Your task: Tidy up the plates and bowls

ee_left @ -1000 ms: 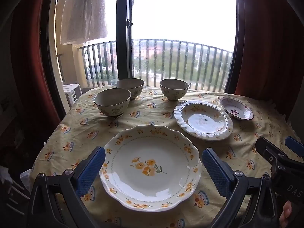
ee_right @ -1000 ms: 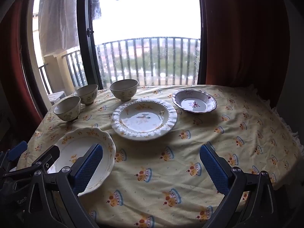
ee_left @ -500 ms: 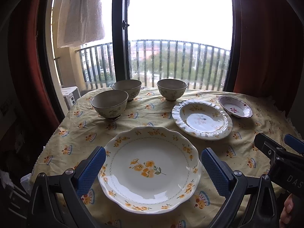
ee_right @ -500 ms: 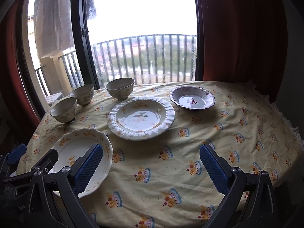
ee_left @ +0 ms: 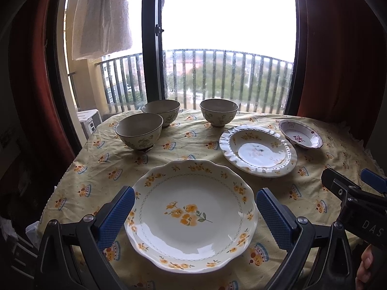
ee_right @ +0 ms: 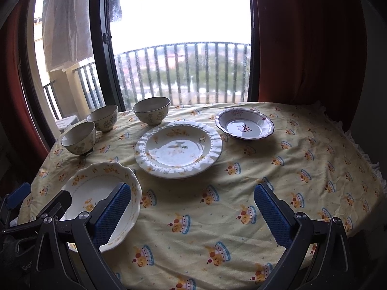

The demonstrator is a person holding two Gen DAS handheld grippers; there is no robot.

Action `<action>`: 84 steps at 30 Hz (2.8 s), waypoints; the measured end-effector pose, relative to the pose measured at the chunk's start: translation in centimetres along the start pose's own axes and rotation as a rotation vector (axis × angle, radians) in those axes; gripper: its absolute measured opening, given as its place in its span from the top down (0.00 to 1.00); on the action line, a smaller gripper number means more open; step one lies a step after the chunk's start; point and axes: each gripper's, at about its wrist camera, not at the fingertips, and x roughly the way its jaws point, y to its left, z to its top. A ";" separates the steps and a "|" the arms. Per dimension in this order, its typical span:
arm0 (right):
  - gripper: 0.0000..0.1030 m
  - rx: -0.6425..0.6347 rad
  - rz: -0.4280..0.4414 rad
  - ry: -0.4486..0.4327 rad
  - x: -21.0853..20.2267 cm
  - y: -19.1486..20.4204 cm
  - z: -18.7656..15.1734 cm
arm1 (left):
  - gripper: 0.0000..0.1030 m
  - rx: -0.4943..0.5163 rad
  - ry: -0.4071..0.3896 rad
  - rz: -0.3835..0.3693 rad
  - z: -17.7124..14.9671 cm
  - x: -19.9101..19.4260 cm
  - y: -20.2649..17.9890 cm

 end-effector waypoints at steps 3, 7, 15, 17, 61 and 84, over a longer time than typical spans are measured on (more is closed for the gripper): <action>0.00 -0.002 0.003 0.004 0.2 0.1 0.0 | 0.02 0.004 -0.006 0.003 0.0 -0.2 0.0; 0.00 -0.003 0.004 0.008 0.4 0.2 0.0 | 0.02 0.006 -0.008 0.001 -0.1 -0.3 -0.1; 0.00 -0.008 0.004 0.009 0.5 0.2 0.0 | 0.02 -0.003 -0.001 0.005 -0.2 -0.4 0.0; 0.00 -0.012 0.005 0.009 0.4 0.3 -0.1 | 0.02 -0.009 0.003 0.007 -0.2 -0.4 0.1; 0.00 -0.023 0.060 0.079 3.5 3.8 0.9 | 0.06 0.012 0.054 0.087 1.1 2.9 3.3; 0.17 0.019 0.014 0.449 14.9 11.8 -1.2 | 0.24 0.080 0.428 -0.018 0.9 14.9 8.7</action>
